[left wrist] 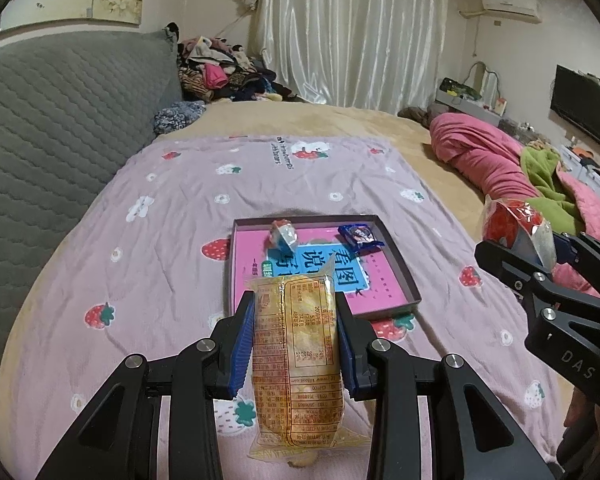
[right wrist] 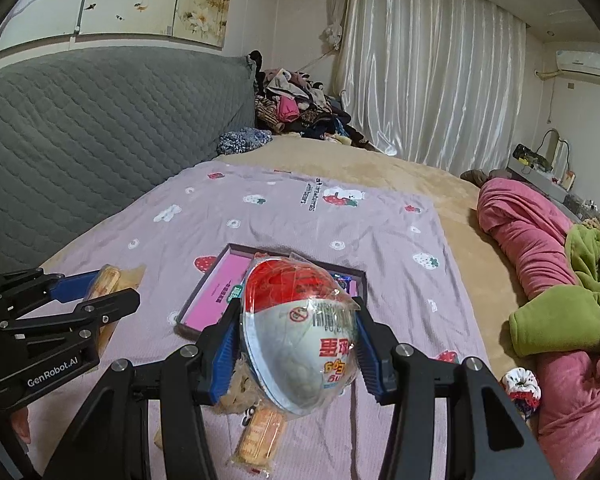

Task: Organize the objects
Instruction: 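Carry wrapped cake in left tool over tray while right tool carries egg container there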

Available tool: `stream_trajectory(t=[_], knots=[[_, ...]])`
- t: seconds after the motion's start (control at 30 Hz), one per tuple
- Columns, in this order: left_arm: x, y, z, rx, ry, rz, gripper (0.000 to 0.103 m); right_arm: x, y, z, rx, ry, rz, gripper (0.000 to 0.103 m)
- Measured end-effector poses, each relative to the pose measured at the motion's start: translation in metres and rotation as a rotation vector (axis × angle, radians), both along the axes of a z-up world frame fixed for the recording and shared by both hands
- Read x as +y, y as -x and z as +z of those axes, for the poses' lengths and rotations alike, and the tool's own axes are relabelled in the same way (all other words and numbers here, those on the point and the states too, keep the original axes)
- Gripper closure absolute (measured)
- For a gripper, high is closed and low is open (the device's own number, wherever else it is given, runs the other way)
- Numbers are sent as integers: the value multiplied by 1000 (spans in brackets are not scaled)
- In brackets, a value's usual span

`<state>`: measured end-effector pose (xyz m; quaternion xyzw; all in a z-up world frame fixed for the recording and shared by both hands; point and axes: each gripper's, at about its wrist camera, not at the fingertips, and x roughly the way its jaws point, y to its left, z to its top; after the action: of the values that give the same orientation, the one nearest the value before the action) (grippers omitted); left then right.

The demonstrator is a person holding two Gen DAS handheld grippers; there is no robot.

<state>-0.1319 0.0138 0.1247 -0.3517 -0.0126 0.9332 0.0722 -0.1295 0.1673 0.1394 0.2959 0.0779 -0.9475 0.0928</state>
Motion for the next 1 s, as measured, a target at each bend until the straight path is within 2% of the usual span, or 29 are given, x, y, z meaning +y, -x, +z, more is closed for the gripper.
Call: stream_trajectory(t=[0.43,1.0], knots=[[-6,42,-22,-9,-9,8,65,2,34,-12,6,16,5,51],[-1,86,-66,-45,-7,-3,65,5,66,-50,-28,16,-1,51]])
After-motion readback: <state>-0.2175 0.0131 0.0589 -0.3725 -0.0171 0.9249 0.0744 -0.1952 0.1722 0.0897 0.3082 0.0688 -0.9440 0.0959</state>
